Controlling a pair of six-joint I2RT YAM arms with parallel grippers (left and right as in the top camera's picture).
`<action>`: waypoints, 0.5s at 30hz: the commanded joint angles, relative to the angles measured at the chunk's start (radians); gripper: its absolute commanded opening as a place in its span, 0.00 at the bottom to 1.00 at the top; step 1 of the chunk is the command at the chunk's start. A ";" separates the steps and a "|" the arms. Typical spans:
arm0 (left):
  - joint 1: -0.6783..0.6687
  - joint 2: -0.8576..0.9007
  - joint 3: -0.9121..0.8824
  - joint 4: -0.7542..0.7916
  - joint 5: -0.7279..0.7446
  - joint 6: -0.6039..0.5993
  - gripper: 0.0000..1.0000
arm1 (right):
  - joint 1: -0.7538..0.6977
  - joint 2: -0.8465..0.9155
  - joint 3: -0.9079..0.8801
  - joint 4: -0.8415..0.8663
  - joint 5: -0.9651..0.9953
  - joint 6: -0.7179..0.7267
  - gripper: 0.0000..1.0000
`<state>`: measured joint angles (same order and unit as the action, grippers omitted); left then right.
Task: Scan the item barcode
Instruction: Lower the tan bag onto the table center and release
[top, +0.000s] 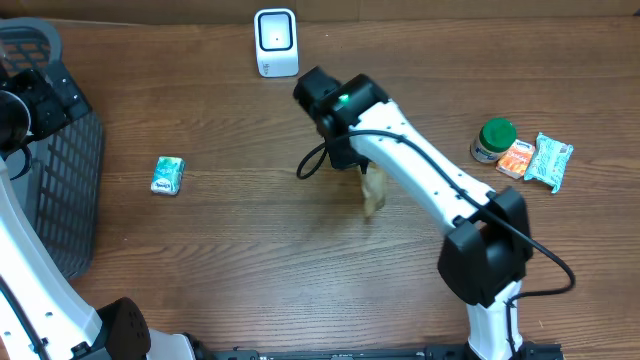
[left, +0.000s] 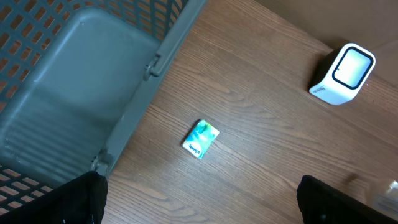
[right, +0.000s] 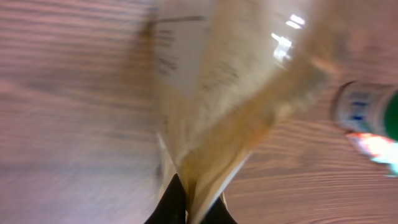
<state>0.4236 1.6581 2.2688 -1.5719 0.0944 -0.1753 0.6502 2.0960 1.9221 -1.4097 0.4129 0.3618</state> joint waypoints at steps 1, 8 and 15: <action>0.001 0.003 0.004 0.002 0.008 0.022 1.00 | 0.007 0.058 -0.004 0.005 0.193 0.032 0.04; 0.001 0.003 0.004 0.002 0.008 0.022 1.00 | 0.044 0.113 -0.004 0.020 0.119 0.022 0.27; 0.001 0.003 0.004 0.002 0.008 0.022 1.00 | 0.150 0.113 -0.004 0.094 -0.185 -0.176 0.59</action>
<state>0.4236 1.6581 2.2688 -1.5719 0.0944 -0.1749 0.7444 2.2040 1.9194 -1.3338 0.3981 0.2951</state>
